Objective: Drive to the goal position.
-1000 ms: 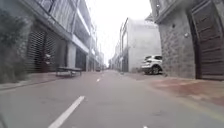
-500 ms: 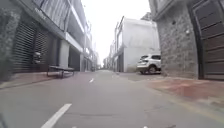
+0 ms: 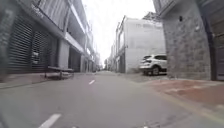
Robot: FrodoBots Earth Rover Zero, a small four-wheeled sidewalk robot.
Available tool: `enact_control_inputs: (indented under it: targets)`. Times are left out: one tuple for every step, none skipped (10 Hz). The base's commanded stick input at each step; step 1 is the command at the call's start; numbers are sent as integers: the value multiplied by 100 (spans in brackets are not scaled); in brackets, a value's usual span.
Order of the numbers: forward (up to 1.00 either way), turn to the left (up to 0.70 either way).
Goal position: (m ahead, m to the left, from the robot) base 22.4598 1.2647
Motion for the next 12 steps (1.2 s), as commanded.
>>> enact_control_inputs:
  targets:
    - [85,0]
    - [85,0]
    - [85,0]
    - [85,0]
    - [85,0]
    - [85,0]
    - [85,-7]
    - [85,-29]
    - [85,-34]
    - [85,-30]
    - [85,-14]
    - [85,0]
